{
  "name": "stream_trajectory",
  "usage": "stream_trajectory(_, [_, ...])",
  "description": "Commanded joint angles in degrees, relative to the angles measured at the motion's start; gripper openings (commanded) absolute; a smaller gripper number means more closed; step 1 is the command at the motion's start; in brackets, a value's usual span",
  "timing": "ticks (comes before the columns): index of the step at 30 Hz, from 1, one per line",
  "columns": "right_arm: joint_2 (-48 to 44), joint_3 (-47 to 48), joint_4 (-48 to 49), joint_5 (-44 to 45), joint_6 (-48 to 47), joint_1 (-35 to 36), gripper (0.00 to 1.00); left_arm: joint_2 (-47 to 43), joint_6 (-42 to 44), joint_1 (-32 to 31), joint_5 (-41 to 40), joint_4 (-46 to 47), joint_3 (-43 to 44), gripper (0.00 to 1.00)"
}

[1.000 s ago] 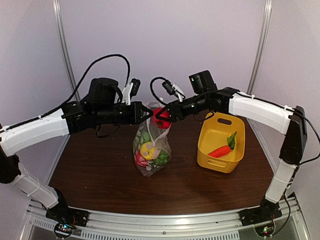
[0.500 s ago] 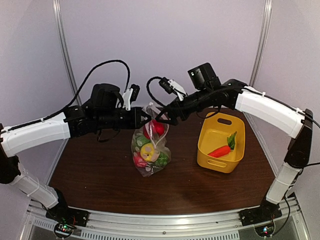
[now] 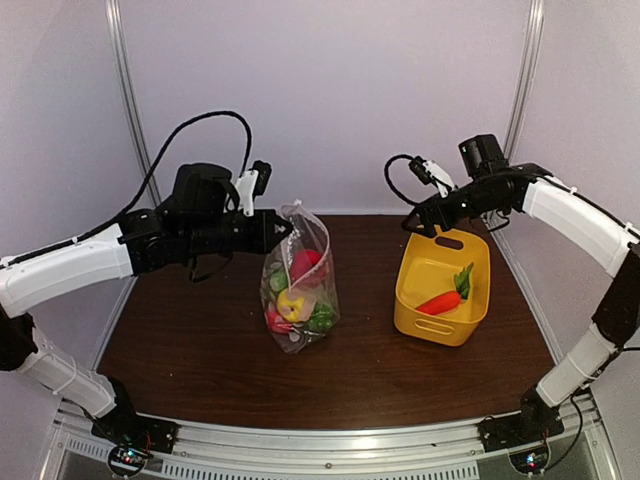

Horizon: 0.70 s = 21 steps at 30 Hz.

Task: Place the food in the zip-top bag and seal the zipper
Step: Pick up the fake vegetable from the bin.

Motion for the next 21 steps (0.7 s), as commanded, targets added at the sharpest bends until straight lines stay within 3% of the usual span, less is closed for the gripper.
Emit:
stream_trajectory(1, [2.3,-4.0,-6.5,3.4,-4.5,-7.9,0.84,2.4,1.5,0.0,3.6,2.3,0.9,0.00])
stream_trajectory(4, [4.9,-5.4,-8.9,3.2,-2.1,-12.1,0.79,3.0,0.8,0.0,3.6,3.9,0.3,0.00])
stream_trajectory(13, [5.3,-16.0,-4.2,8.5,-1.2,-12.5,0.70,2.4,0.9,0.0,3.6,4.3,0.2,0.00])
stream_trajectory(16, [5.6,-16.4,-5.7,6.1,-10.3,-12.5,0.68,1.5,0.8,0.0,3.6,4.2,-0.8,0.00])
stream_trajectory(21, [3.4,-17.4,-8.3,3.2,-39.4,-12.7,0.67,1.1,0.7,0.0,3.5,4.6,-1.8,0.00])
